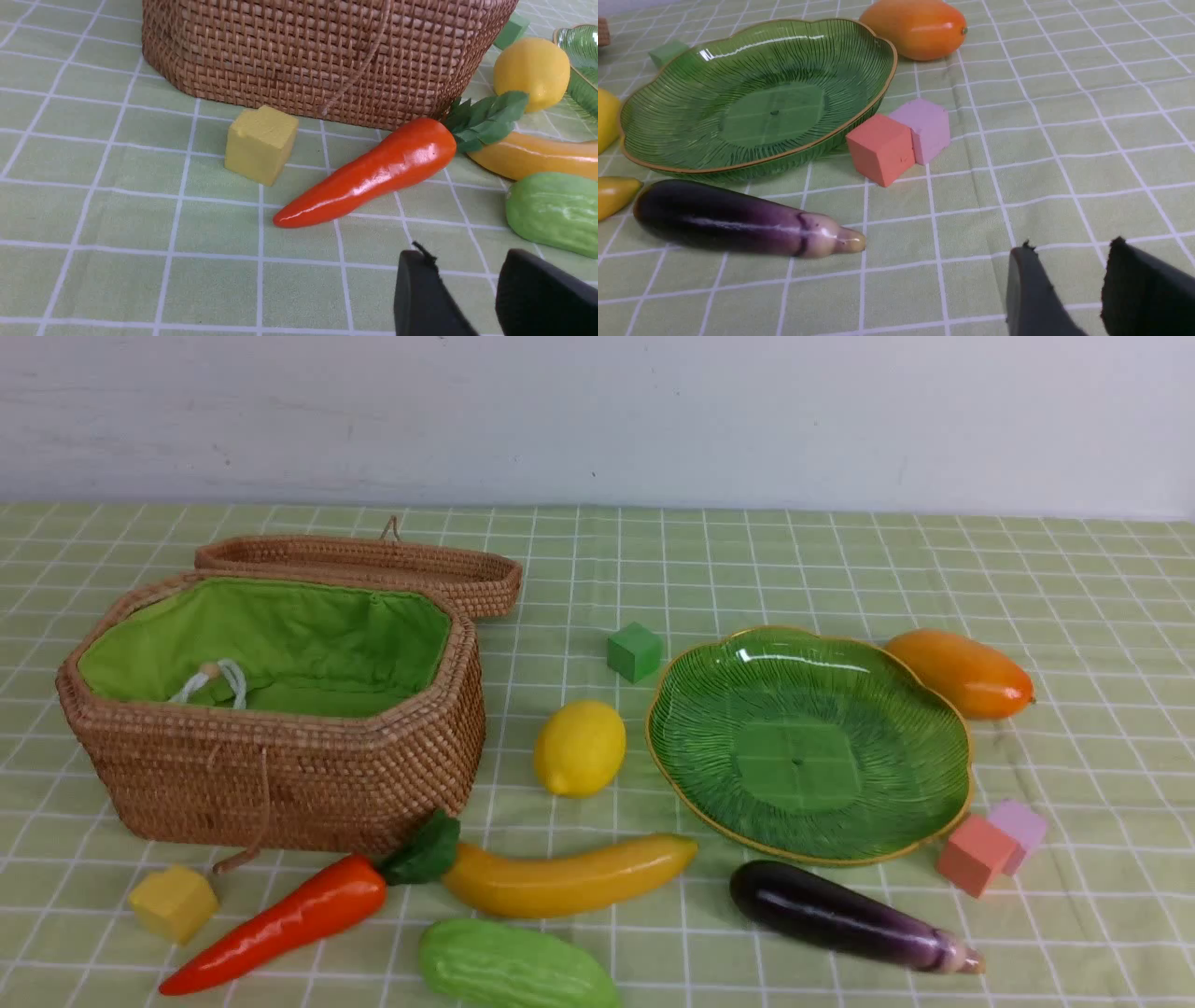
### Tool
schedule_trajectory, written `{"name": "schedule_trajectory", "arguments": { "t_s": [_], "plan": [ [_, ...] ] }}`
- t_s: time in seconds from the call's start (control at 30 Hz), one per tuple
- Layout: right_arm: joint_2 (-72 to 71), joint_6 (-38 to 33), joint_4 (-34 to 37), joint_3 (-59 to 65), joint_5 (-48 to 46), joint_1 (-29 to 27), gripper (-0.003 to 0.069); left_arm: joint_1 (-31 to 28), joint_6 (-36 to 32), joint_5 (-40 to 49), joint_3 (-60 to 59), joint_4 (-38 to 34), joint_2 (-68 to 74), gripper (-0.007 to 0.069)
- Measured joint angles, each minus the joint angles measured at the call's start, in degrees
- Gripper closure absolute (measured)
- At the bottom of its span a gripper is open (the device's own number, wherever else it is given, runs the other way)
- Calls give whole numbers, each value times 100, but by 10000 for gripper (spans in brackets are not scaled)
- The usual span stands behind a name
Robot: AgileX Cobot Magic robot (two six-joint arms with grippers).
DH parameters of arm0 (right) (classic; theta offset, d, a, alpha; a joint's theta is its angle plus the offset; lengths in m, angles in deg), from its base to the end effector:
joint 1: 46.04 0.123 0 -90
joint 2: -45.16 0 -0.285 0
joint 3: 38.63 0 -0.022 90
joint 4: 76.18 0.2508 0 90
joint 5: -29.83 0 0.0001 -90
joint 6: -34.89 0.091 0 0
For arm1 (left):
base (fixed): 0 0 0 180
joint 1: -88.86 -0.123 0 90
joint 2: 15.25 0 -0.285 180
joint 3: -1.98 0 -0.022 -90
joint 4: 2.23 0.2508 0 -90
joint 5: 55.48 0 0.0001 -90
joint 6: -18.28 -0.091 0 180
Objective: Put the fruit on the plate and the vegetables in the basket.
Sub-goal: Use the left arm to grab a carrot and put it into the left basket
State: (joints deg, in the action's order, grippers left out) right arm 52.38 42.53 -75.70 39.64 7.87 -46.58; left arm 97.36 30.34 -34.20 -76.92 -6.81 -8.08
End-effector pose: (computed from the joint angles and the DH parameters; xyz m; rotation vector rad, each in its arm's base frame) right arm 0.0523 -0.0002 0.1731 0.1390 1.8712 0.0935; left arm 0.0518 -0.0104 0.1706 -0.1086 1.8821 -0.3250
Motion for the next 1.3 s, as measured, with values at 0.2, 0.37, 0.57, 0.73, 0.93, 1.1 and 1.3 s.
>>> {"name": "schedule_trajectory", "arguments": {
  "t_s": [0.2, 0.37, 0.57, 0.73, 0.93, 1.1, 1.3],
  "plan": [
    [0, 0, 0, 0, 0, 0, 419, 0, 0, 0, 0, 0, 0, 386],
    [0, 0, 0, 0, 0, 0, 419, 0, 0, 0, 0, 0, 0, 386],
    [0, 0, 0, 0, 0, 0, 419, 0, 0, 0, 0, 0, 0, 386],
    [0, 0, 0, 0, 0, 0, 419, 0, 0, 0, 0, 0, 0, 386],
    [0, 0, 0, 0, 0, 0, 419, 0, 0, 0, 0, 0, 0, 386],
    [0, 0, 0, 0, 0, 0, 419, 0, 0, -33, 0, 0, 0, 386],
    [0, 0, 0, 0, 0, 0, 419, 0, 73, -519, 0, -74, 0, 386]
  ]
}}
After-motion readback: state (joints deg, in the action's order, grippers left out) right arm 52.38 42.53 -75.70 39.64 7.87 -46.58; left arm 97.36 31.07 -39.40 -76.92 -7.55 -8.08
